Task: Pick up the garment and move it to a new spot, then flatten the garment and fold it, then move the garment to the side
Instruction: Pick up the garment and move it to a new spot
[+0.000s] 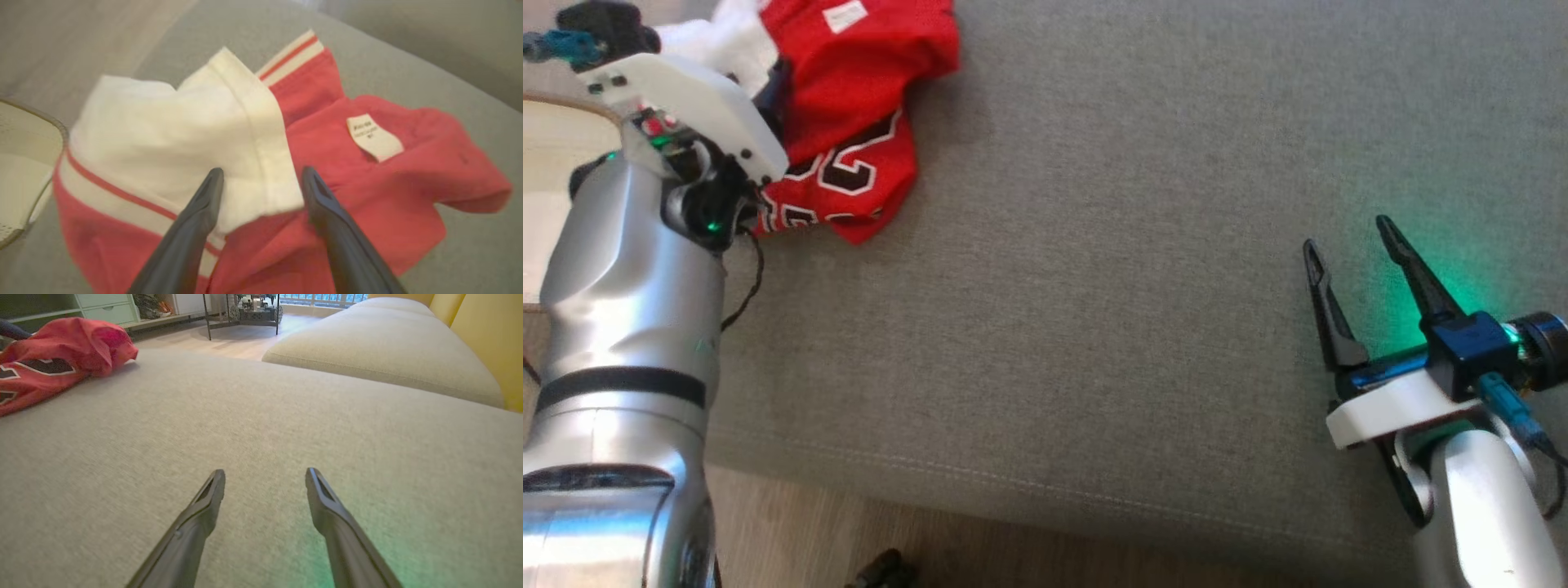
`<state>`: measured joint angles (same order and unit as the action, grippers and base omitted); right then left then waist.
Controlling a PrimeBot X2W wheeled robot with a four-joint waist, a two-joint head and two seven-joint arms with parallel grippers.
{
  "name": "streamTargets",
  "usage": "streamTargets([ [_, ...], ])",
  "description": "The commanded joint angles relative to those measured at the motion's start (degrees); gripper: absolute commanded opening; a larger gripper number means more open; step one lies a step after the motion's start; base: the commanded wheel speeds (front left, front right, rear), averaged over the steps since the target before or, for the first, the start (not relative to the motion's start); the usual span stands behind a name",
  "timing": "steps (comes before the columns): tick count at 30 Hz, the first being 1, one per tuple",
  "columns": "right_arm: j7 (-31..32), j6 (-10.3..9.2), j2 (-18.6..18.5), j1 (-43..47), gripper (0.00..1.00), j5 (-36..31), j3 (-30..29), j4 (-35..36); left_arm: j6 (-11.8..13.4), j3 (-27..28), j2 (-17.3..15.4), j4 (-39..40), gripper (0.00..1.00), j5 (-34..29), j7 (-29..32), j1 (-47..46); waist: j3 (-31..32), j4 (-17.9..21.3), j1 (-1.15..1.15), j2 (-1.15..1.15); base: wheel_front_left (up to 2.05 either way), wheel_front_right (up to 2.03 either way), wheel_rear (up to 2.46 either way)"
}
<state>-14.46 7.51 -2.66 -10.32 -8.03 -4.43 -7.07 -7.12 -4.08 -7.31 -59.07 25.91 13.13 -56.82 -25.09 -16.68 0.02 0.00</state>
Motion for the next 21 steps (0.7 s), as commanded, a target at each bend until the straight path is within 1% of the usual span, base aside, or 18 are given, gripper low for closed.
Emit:
streamTargets([
  [1,-0.5,-0.02,-0.2,-1.0,1.0,-0.4,1.1,1.7,-0.3,0.4,-3.0,0.9,1.0,0.8,0.3,-1.8,-1.6,1.3,-0.02,0.0,0.0,0.0,0.0],
  [3,-0.5,-0.02,-0.2,-1.1,1.0,-0.5,0.9,2.0,-0.3,-1.2,-2.8,-0.1,1.0,2.2,1.2,-1.8,-2.5,1.4,-0.02,0.0,0.0,0.0,0.0],
  [9,-0.5,-0.02,-0.2,-1.9,1.0,-0.9,1.0,2.1,-0.3,-5.2,-3.1,-2.3,1.0,5.8,1.1,-0.5,-4.3,1.4,-0.02,0.0,0.0,0.0,0.0],
  [10,-0.5,-0.02,-0.2,-2.2,1.0,-0.9,1.1,2.0,-0.3,-5.7,-3.0,-2.4,0.64,6.6,1.1,-0.3,-4.5,1.4,-0.02,0.0,0.0,0.0,0.0],
  [11,-0.5,-0.02,-0.2,-2.4,1.0,-0.9,1.1,1.9,-0.4,-6.2,-3.0,-2.4,0.0,7.4,0.9,0.0,-4.6,1.4,-0.02,0.0,0.0,0.0,0.0],
  [13,-0.5,-0.02,-0.2,-2.8,1.0,-0.9,1.1,1.6,-0.4,-7.3,-3.4,-2.1,0.0,8.7,-0.2,0.5,-4.5,1.3,-0.02,0.0,0.0,0.0,0.0],
  [16,-0.5,-0.02,-0.2,-3.3,1.0,-0.9,1.1,1.2,-0.4,-8.9,-3.9,-1.3,0.0,10.1,-4.0,1.6,-3.7,1.1,-0.02,0.0,0.0,0.0,0.0],
  [19,-0.5,-0.02,-0.2,-3.5,1.0,-0.4,1.0,0.9,-0.4,-11.2,-4.8,0.7,0.0,10.7,-10.1,3.0,-2.2,1.2,-0.02,0.0,0.0,0.0,0.0],
  [21,-0.5,-0.02,-0.2,-3.4,1.0,0.2,1.0,0.6,-0.4,-12.5,-5.6,2.2,0.0,10.9,-15.1,3.8,-0.9,1.3,-0.02,0.0,0.0,0.0,0.0],
])
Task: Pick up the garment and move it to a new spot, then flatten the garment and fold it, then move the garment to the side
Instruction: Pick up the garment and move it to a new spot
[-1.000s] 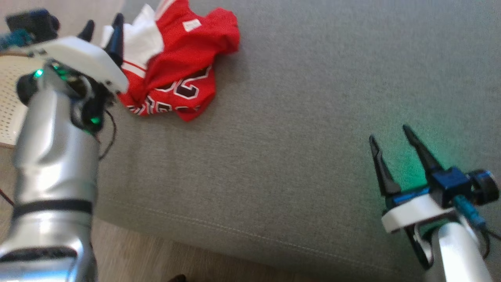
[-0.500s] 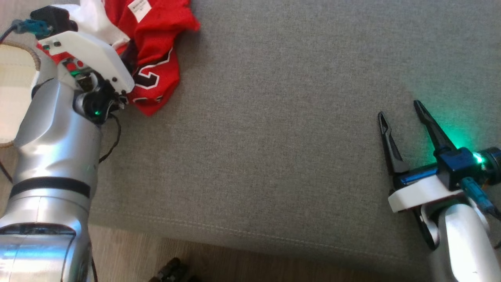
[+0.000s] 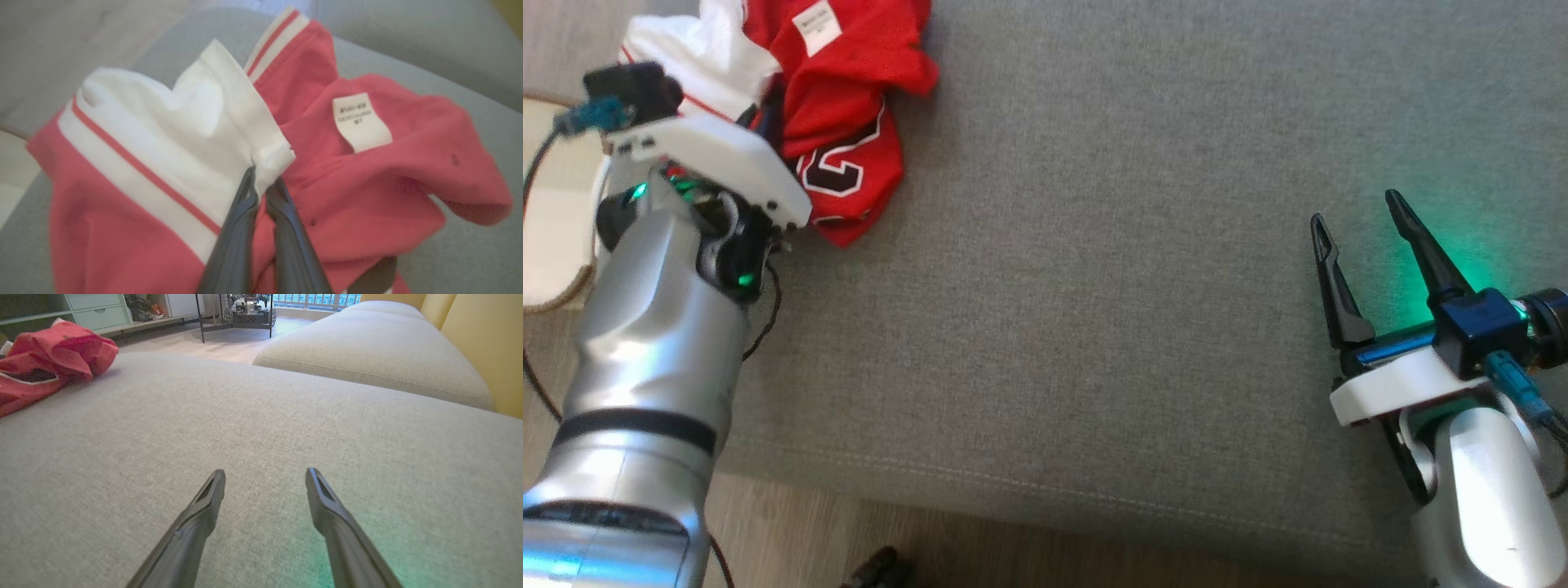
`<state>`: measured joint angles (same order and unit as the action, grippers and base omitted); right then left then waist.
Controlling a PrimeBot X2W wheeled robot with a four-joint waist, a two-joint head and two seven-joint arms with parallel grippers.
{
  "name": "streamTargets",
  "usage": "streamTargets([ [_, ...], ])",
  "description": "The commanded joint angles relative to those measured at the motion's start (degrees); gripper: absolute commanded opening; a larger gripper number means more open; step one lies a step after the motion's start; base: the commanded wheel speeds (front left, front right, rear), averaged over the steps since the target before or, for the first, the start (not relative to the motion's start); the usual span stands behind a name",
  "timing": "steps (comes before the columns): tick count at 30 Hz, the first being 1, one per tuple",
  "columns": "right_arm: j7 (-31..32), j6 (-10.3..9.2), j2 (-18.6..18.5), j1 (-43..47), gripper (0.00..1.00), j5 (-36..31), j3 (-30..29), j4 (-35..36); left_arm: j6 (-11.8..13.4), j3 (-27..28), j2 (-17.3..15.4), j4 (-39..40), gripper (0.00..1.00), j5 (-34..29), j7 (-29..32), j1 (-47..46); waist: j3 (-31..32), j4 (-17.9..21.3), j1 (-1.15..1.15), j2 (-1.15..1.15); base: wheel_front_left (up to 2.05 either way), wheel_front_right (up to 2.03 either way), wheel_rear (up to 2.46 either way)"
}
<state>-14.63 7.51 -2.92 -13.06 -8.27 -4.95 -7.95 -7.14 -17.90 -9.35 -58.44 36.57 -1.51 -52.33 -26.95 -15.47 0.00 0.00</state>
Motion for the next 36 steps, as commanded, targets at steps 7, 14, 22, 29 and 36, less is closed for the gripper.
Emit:
streamTargets([
  [7,-0.4,-0.02,0.0,0.8,1.0,3.8,1.9,0.6,-0.3,0.5,-6.1,7.7,0.0,0.0,-13.0,1.1,7.4,0.8,0.0,0.0,0.0,0.0,0.0],
  [14,-0.4,-0.02,0.0,1.2,1.0,7.3,1.4,0.5,0.3,3.7,-4.9,20.4,0.0,-3.3,-13.5,5.9,12.1,3.4,0.0,0.0,0.0,0.0,0.0],
  [22,-0.4,-0.02,0.0,2.3,1.0,10.3,-0.4,2.0,0.7,0.8,0.6,33.2,0.0,-8.7,-13.5,14.6,15.0,10.3,0.0,0.0,0.0,0.0,0.0],
  [29,-0.4,-0.02,0.0,2.6,1.0,12.9,-0.8,3.2,1.4,-2.8,4.0,38.1,0.0,-11.0,-13.5,17.3,12.6,18.2,0.0,0.0,0.0,0.0,0.0],
  [36,-0.4,-0.02,0.0,1.3,1.0,16.1,-0.3,4.7,1.7,-6.0,5.7,38.4,0.0,-11.8,-13.5,17.2,6.9,24.3,0.0,0.0,0.0,0.0,0.0],
])
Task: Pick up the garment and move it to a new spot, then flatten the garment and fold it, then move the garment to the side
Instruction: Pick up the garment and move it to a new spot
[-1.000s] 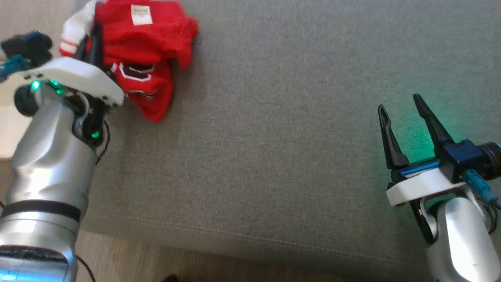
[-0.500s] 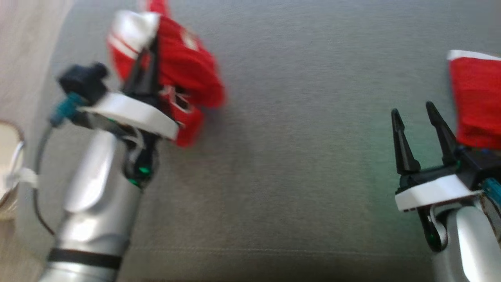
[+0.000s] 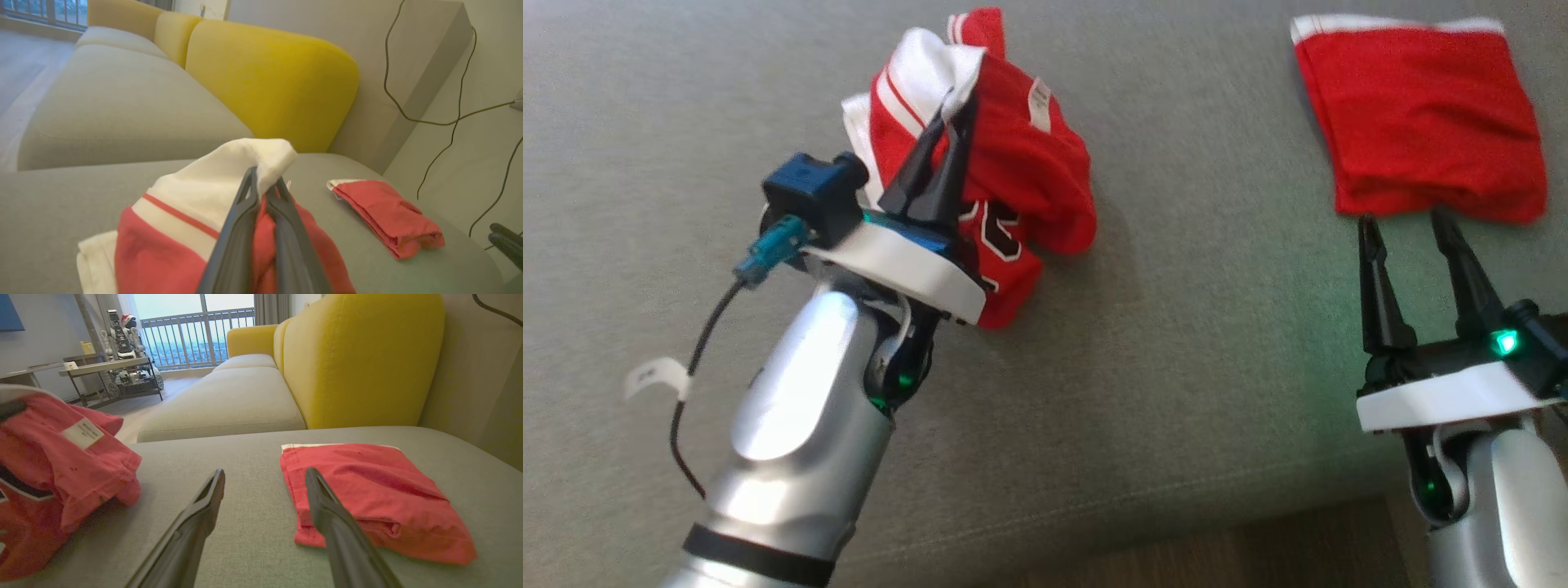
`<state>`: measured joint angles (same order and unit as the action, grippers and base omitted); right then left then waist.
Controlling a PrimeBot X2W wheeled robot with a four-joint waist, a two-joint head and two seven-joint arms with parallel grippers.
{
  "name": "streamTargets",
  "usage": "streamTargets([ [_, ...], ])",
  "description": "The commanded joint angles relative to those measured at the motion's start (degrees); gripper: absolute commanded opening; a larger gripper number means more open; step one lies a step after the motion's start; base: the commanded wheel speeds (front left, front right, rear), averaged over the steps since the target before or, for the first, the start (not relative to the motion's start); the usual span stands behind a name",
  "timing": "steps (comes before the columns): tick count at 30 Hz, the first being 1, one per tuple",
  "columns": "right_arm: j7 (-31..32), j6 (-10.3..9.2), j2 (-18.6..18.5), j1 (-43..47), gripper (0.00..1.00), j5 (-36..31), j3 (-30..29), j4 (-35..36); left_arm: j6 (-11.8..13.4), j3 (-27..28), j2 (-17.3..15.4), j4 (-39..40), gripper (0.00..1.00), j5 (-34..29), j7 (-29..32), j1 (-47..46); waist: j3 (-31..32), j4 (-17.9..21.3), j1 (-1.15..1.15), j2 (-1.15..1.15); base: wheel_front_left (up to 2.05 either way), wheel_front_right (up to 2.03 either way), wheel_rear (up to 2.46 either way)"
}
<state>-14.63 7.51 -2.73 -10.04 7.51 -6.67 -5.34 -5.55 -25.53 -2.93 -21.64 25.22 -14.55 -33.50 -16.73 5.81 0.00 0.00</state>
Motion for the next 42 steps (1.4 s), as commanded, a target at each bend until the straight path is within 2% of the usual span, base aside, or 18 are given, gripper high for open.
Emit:
streamTargets([
  [1,-0.4,-0.02,-0.1,-1.9,1.0,0.8,1.3,2.3,0.0,1.1,-0.7,0.8,0.0,-0.5,-0.4,-1.7,-4.0,3.5,0.0,0.0,0.0,0.0,0.0],
  [6,-0.4,-0.02,-0.1,-2.8,1.0,2.1,2.0,3.2,-0.6,-2.1,-0.4,-4.0,0.0,-1.2,-0.4,-1.7,-6.7,5.1,0.0,0.0,0.0,0.0,0.0],
  [7,-0.4,-0.02,-0.1,-2.8,1.0,2.1,2.1,3.3,-0.8,-2.6,-0.3,-4.9,0.25,-0.4,-0.4,-1.3,-6.8,5.1,0.0,0.0,0.0,0.0,0.0],
  [8,-0.4,-0.02,-0.1,-2.8,1.0,2.2,2.0,3.3,-0.9,-3.3,-0.2,-5.5,0.6,0.2,-0.4,-1.2,-6.8,5.0,0.0,0.0,0.0,0.0,0.0],
  [9,-0.4,-0.02,-0.1,-2.7,1.0,2.2,1.9,3.3,-1.0,-3.9,-0.1,-5.9,1.0,0.7,-0.4,-1.0,-6.6,4.9,0.0,0.0,0.0,0.0,0.0],
  [15,-0.4,-0.02,-0.1,-2.1,1.0,1.6,1.7,2.9,-0.8,-5.7,0.0,-3.7,1.0,2.6,-0.4,0.9,-3.5,2.6,0.0,0.0,0.0,0.0,0.0],
  [22,-0.4,-0.02,-0.1,-0.7,1.0,0.7,2.5,2.2,2.4,-4.7,0.0,4.1,1.0,1.5,-0.4,6.1,1.5,-0.5,0.0,0.0,0.0,0.0,0.0],
  [34,-0.4,-0.02,-0.1,4.5,1.0,-0.5,3.4,0.3,6.7,6.8,-0.7,18.6,1.0,-4.1,-0.4,22.5,10.1,-5.6,0.0,0.0,0.0,0.0,0.0],
  [42,-0.4,-0.02,-0.1,9.1,1.0,-0.3,2.8,-1.5,9.0,13.9,-1.2,26.1,1.0,-13.7,-0.4,33.0,14.9,-8.6,0.0,0.0,0.0,0.0,0.0],
])
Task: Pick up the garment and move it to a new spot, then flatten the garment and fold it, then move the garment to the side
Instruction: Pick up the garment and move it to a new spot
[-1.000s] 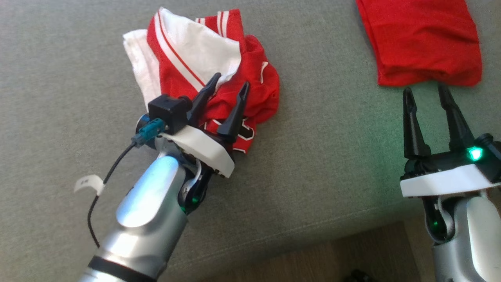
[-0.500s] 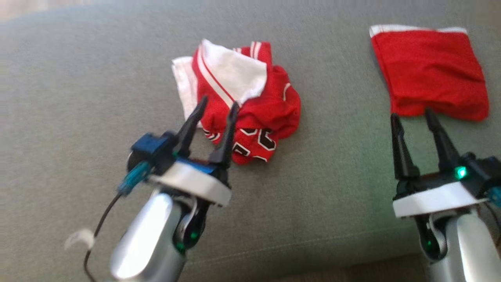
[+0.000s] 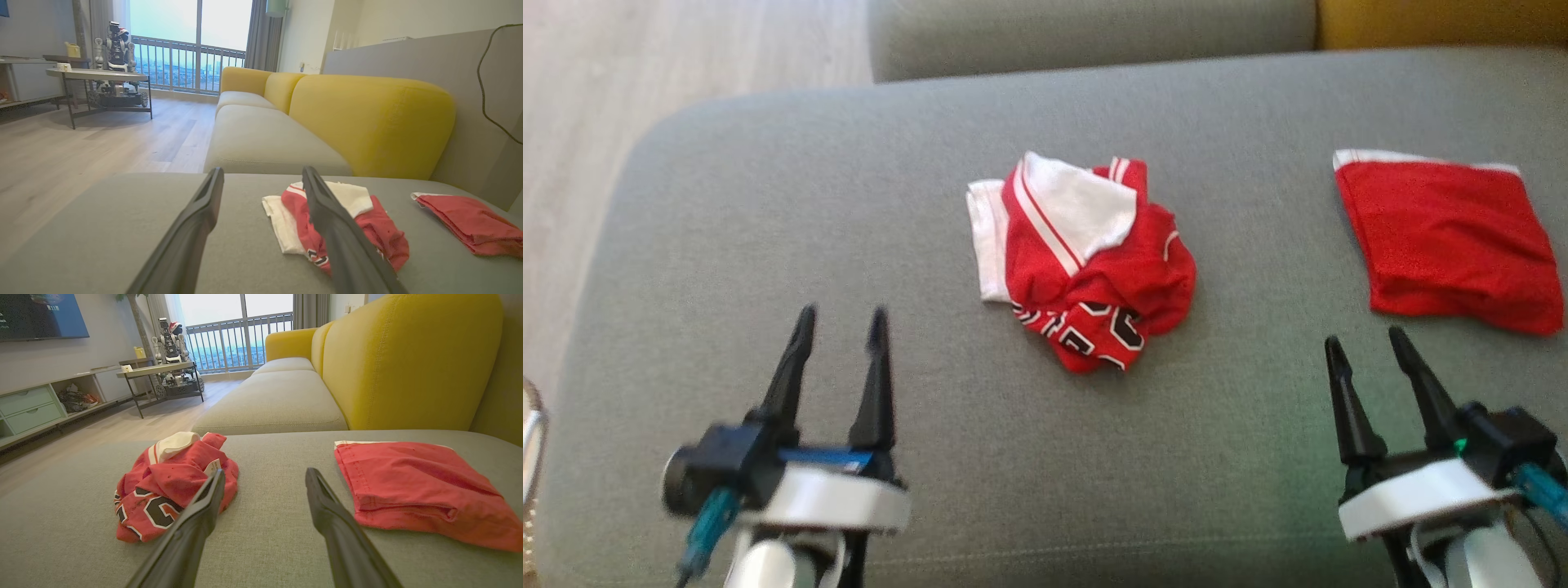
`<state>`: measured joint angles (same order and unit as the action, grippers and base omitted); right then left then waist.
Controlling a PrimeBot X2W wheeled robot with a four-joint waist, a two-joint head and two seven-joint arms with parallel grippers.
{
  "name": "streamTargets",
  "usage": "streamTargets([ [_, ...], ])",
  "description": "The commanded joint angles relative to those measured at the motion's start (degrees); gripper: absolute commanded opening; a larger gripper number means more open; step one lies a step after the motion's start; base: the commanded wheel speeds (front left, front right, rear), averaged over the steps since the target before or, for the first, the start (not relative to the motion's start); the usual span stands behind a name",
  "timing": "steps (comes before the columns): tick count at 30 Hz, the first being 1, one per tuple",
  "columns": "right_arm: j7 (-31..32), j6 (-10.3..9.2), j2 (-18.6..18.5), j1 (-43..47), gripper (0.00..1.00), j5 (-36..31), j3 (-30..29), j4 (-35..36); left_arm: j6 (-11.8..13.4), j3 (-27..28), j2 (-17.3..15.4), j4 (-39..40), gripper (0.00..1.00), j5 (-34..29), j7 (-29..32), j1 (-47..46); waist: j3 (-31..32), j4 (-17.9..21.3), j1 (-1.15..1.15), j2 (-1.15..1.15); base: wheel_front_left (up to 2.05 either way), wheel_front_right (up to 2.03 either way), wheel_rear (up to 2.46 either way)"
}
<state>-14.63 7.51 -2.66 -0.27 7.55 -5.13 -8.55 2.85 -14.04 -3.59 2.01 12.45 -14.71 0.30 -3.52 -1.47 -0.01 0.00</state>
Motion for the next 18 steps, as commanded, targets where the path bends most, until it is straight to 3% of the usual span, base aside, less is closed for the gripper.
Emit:
streamTargets([
  [1,-0.4,-0.02,-0.2,-0.1,1.0,-0.3,1.2,1.7,0.8,3.1,-0.5,3.0,1.0,-1.8,-0.3,0.5,2.3,-1.6,0.01,0.0,0.0,0.0,0.0],
  [7,-0.4,-0.02,-0.2,3.6,1.0,1.5,1.3,1.8,2.5,8.2,0.2,2.6,1.0,-2.6,-0.3,7.4,5.5,-2.1,0.01,0.0,0.0,0.0,0.0],
  [18,-0.4,-0.02,-0.2,4.6,1.0,2.8,1.6,0.4,0.2,11.0,0.6,0.5,1.0,-3.8,-0.3,9.8,6.7,-1.4,0.01,0.0,0.0,0.0,0.0],
])
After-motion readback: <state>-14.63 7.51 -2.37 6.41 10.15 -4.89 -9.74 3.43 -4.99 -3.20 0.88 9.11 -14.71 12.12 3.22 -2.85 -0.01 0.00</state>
